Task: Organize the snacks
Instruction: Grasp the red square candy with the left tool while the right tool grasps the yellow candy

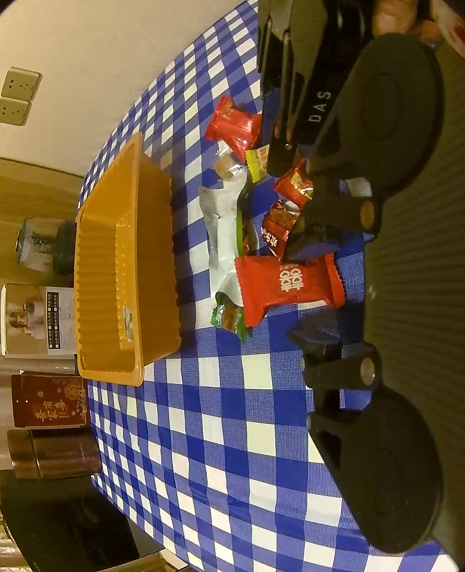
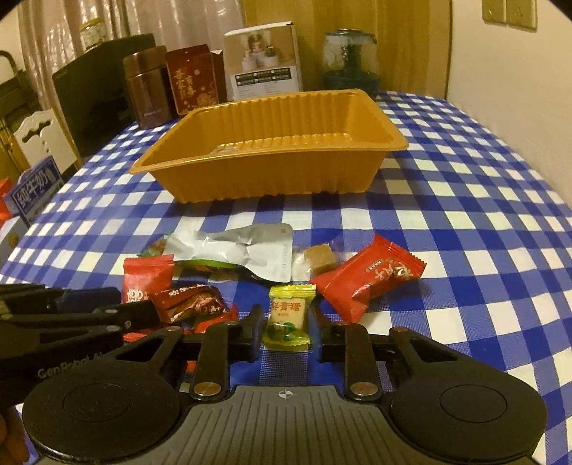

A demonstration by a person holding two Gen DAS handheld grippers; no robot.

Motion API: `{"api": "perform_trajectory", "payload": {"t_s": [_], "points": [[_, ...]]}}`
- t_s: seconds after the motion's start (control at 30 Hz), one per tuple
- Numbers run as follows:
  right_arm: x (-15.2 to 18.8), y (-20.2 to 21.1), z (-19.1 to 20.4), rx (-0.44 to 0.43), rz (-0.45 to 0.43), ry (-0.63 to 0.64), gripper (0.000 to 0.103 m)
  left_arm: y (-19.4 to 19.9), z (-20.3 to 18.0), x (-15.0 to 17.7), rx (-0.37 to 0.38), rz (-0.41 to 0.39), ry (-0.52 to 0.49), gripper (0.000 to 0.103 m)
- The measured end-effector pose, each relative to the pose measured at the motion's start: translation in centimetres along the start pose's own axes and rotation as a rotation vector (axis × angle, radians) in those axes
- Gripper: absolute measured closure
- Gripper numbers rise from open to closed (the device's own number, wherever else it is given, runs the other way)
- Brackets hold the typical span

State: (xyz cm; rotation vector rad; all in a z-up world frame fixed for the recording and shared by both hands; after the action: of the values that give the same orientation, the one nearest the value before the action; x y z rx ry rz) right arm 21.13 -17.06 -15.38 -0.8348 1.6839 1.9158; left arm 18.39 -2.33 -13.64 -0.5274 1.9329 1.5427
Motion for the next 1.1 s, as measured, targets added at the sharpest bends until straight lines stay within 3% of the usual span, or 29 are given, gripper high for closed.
{"api": "perform_trajectory", "payload": {"t_s": [0.3,0.6,0.73,1.1], "points": [[-0.2,0.1,0.0,0.001,-0.009,0.007,0.079,-0.9,-0.8,0.2,-0.02,0.009,-0.043,0.066],[-0.3,0.7,-0.4,0.002,-0.028,-0.009,0.079,-0.2,0.0,0.1,-0.056,0.014,-0.048,0.079],[-0.5,1.0,-0.3,-0.003,-0.039,-0.012,0.079,0.4,0.8,-0.1,-0.077,0.006,-0.033,0.081],[-1.7,2.5,-0.2,-0.016,-0.084,-0.023,0.079,2.5,0.5,-2.3,-0.051,-0.054,-0.029,0.081]]}}
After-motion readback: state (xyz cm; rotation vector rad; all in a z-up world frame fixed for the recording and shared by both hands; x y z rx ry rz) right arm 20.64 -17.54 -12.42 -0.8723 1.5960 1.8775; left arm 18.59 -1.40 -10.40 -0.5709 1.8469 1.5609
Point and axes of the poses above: each gripper's, at about its wrist camera, not at the fingertips, and y roughly against the way its jaws point, z to its left, x to its underside, the point moved 5 cm from there along -y, roughly the way its jaws point, and after that the axes turned 4 degrees about x, right-handed, at the moved point
